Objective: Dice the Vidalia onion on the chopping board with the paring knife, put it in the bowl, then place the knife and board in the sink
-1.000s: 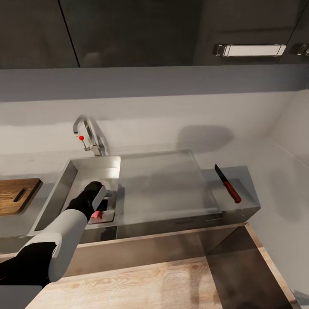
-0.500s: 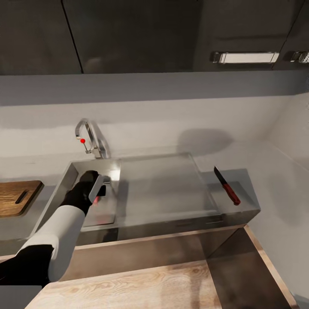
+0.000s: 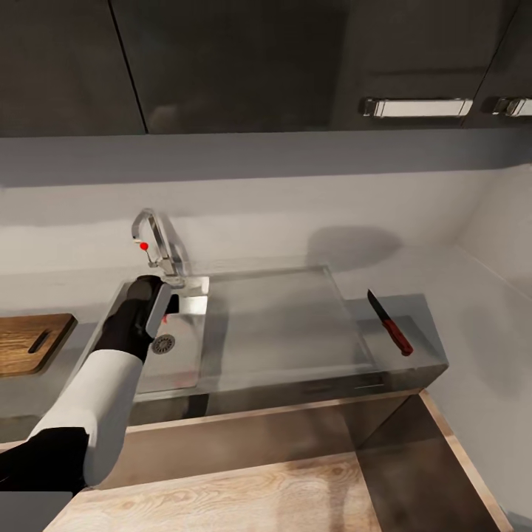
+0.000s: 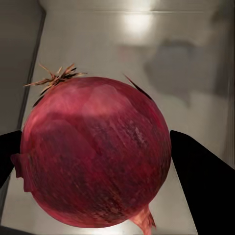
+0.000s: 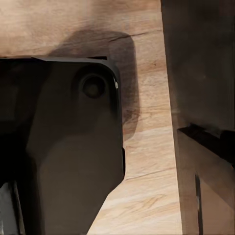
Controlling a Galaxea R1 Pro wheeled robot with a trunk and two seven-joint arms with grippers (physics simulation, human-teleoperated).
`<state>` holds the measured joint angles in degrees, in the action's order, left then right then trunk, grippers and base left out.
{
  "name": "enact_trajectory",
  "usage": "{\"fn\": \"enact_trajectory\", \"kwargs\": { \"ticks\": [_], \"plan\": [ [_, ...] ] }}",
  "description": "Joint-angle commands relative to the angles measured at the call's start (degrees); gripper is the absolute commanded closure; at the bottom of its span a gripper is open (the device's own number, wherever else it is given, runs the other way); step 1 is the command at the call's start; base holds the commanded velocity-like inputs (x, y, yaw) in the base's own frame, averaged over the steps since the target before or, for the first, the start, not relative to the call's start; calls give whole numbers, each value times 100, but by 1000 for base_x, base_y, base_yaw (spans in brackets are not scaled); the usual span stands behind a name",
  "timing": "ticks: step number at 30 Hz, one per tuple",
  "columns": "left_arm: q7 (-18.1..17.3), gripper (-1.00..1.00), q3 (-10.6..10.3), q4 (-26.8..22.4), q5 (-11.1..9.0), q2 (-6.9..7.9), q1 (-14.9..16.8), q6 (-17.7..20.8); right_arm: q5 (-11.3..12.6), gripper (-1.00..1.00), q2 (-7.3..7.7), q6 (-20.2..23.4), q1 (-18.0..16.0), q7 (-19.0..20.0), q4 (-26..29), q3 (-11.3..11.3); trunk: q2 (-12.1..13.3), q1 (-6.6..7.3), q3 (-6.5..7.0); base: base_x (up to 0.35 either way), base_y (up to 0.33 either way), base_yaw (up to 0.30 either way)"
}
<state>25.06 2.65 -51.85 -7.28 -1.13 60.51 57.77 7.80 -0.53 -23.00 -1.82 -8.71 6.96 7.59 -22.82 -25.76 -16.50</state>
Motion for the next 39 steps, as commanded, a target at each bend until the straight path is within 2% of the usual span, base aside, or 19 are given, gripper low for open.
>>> {"fn": "enact_trajectory", "kwargs": {
  "ticks": [1, 5, 11, 16, 26, 34, 39],
  "plan": [
    [48, 100, 11, 11, -54, -11, 5, 14, 55, -100, 20, -22, -3, -20, 138, 52, -10, -3, -10, 0, 0, 0],
    [51, 100, 10, 122, -69, -32, 5, 13, 47, -100, 112, -28, -3, -17, 499, 53, -10, -3, -10, 0, 0, 0],
    [68, 100, 16, 148, -57, -35, 5, 8, 54, -100, 130, -158, -3, -26, 840, 44, -10, -3, -10, 0, 46, 0],
    [77, 100, 22, 8, -55, -44, 5, 14, 69, -100, 162, -407, -3, -41, 837, 34, -10, -3, -10, 0, 233, 0],
    [78, 100, 34, -480, -46, -37, 5, 20, 81, -100, 175, -451, -3, -52, 825, 28, -10, -3, -10, -21, 264, 0],
    [78, 100, 31, -715, -53, -48, 5, 30, 81, -100, 174, -451, -3, -52, 825, 31, -10, -3, 22, -39, 37, 0],
    [78, 100, 33, -834, -54, -122, 5, 28, 81, -100, 175, -451, -3, -52, 825, 31, -10, -3, 66, -1, 9, 0]
  ]
}}
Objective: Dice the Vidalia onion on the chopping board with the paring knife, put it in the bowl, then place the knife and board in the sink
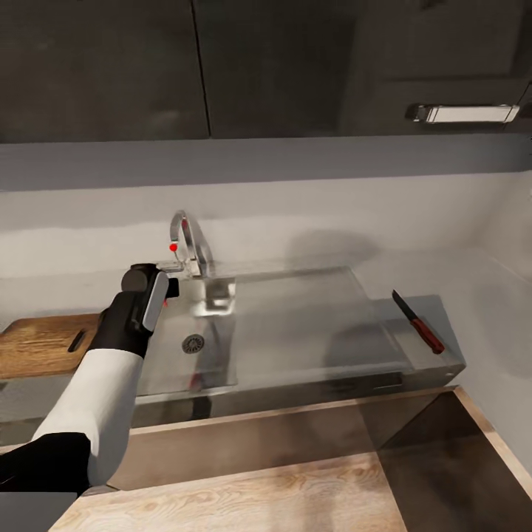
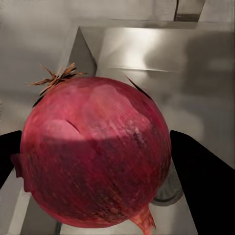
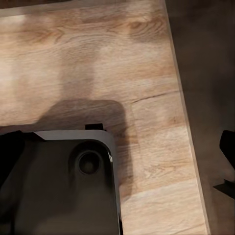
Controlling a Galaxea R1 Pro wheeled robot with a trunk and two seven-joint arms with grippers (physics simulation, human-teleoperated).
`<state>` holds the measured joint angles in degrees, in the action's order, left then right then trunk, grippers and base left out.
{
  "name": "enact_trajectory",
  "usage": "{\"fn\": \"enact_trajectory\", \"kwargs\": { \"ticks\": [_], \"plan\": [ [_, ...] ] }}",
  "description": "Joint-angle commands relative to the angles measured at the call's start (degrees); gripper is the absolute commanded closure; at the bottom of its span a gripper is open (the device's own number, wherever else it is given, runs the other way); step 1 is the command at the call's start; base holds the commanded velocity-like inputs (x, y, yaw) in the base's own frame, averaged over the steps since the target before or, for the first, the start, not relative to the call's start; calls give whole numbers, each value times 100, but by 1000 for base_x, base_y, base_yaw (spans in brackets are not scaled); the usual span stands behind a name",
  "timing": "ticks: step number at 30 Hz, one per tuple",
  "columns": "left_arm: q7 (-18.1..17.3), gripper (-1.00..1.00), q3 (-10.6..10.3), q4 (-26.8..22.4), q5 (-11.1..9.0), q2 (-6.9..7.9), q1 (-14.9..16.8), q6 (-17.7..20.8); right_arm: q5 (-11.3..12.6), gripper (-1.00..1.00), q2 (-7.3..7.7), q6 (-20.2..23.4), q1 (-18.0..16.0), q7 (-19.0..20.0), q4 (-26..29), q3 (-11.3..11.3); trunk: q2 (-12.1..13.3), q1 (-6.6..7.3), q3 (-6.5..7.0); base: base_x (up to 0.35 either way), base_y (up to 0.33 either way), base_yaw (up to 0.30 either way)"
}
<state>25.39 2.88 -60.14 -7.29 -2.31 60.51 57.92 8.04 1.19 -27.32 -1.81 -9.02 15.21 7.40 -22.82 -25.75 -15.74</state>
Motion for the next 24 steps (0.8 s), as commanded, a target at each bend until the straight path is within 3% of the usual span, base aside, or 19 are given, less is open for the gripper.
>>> {"fn": "enact_trajectory", "kwargs": {
  "ticks": [1, 24],
  "plan": [
    [45, 100, 11, -6, -53, -11, 5, 11, 57, -100, 4, -19, -3, -21, -1, 45, -10, -3, -1, 0, 119, 0],
    [45, 100, 3, 41, -53, -77, 5, 9, 48, -100, 2, -21, -3, -16, -1, 50, -10, -3, 137, -105, 252, 0]
  ]
}}
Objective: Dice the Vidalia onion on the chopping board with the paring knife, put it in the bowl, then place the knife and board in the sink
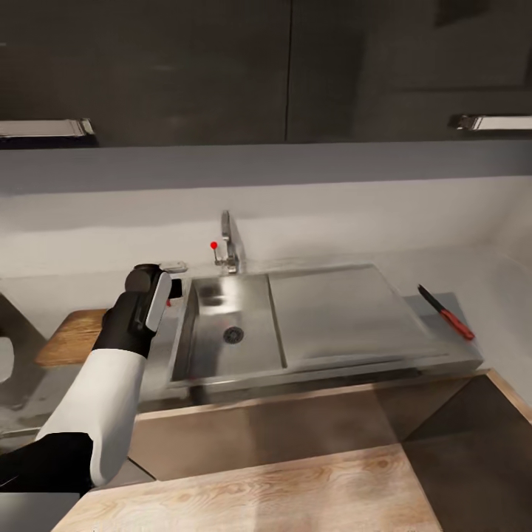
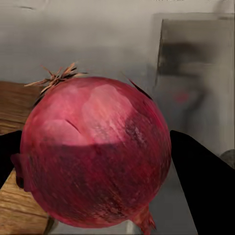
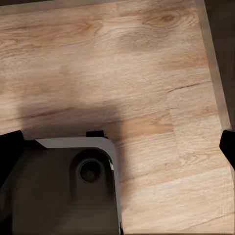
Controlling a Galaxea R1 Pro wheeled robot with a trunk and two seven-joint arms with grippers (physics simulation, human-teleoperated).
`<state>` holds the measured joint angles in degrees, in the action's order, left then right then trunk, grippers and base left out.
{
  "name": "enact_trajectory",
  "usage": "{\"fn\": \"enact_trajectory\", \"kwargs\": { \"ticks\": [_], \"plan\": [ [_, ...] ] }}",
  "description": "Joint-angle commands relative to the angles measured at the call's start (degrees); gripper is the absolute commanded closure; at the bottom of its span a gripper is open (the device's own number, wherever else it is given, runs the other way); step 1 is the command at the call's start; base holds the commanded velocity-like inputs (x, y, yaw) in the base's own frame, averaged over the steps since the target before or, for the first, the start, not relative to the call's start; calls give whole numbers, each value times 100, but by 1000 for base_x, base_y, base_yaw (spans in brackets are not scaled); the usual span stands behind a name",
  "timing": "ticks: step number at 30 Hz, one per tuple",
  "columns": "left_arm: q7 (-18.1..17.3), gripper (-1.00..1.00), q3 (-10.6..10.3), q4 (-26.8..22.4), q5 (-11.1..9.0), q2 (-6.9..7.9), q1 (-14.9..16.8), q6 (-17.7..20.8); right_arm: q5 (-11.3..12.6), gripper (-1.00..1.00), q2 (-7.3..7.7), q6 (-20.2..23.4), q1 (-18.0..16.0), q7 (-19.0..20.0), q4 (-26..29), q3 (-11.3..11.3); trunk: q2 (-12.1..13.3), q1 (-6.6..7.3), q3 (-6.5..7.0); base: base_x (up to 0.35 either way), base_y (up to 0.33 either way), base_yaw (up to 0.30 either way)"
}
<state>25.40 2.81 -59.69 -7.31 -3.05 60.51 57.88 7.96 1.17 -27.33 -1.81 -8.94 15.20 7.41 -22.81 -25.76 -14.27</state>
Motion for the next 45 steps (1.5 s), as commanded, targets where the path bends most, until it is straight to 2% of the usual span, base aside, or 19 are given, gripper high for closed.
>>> {"fn": "enact_trajectory", "kwargs": {
  "ticks": [1, 15, 23, 32, 45],
  "plan": [
    [44, 100, 9, -9, -52, -7, 5, 13, 57, -100, 0, -20, -3, -26, 0, 50, -11, -2, -11, -43, 242, 0],
    [47, 100, 9, 18, -52, -12, 5, 13, 54, -100, -3, -18, -3, -28, 0, 50, -11, -2, -10, -5, 159, 159],
    [44, 100, 9, 130, -52, -12, 5, 13, 49, -100, -3, -18, -3, -28, -7, 50, -11, -2, -10, 18, 125, 11],
    [45, 100, 9, 500, -50, -12, 5, 6, 48, -100, -3, -18, -3, -28, -9, 50, -11, -2, -10, 29, 39, 0],
    [45, 100, 11, 550, -43, -3, 4, 4, 48, -100, -3, -18, -3, -28, -10, 50, -11, -2, -10, 77, 208, 0]
  ]
}}
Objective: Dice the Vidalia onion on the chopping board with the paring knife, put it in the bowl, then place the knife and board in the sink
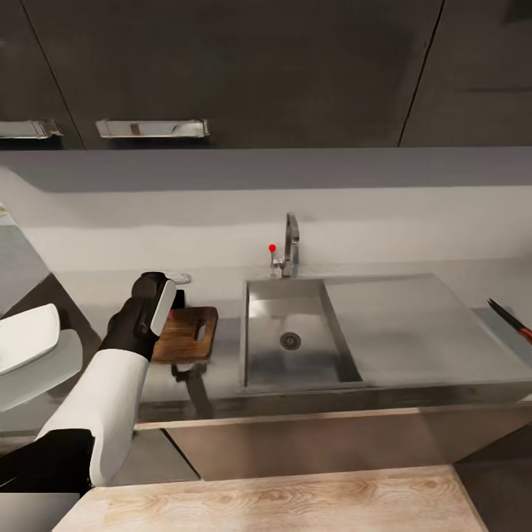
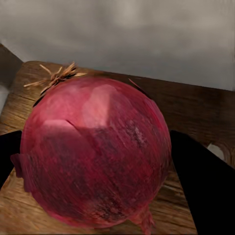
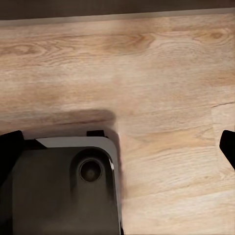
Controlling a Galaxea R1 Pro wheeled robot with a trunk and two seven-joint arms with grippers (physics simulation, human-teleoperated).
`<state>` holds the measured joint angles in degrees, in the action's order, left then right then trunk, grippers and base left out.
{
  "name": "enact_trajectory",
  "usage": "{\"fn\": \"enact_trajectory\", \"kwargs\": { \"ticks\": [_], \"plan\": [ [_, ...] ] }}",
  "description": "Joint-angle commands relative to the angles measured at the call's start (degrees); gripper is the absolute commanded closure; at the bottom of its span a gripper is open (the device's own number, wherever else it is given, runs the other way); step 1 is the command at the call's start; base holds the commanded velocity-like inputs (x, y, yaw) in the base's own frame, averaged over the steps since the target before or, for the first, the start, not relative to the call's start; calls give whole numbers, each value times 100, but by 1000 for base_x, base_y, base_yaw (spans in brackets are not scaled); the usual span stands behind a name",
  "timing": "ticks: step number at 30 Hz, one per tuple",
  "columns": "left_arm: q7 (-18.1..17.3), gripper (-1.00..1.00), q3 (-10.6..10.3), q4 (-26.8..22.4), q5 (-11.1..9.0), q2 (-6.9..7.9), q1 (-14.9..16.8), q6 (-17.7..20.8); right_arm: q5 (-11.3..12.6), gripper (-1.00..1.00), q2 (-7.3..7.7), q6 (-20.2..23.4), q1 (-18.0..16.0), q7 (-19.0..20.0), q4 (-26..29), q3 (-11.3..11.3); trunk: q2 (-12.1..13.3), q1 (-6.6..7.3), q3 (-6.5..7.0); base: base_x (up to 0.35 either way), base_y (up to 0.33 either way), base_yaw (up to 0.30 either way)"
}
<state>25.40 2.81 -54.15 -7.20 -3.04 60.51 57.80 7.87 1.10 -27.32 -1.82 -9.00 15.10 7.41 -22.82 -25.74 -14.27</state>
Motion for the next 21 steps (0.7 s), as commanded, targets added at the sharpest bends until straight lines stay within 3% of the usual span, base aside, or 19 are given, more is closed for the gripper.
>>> {"fn": "enact_trajectory", "kwargs": {
  "ticks": [1, 10, 21],
  "plan": [
    [46, 100, 10, -1, -54, -4, 5, 12, 57, -100, 4, -19, -3, -23, 1, 50, -10, -4, -10, 122, 257, 0],
    [47, 100, 9, 372, -54, -4, 5, 5, 57, -100, 4, -19, -3, -22, -1, 50, -10, -4, -10, 39, 74, 0],
    [45, 100, 9, 415, -54, -2, 5, 4, 57, -100, 4, -19, -3, -21, -3, 50, -10, -4, -10, -103, 1, 0]
  ]
}}
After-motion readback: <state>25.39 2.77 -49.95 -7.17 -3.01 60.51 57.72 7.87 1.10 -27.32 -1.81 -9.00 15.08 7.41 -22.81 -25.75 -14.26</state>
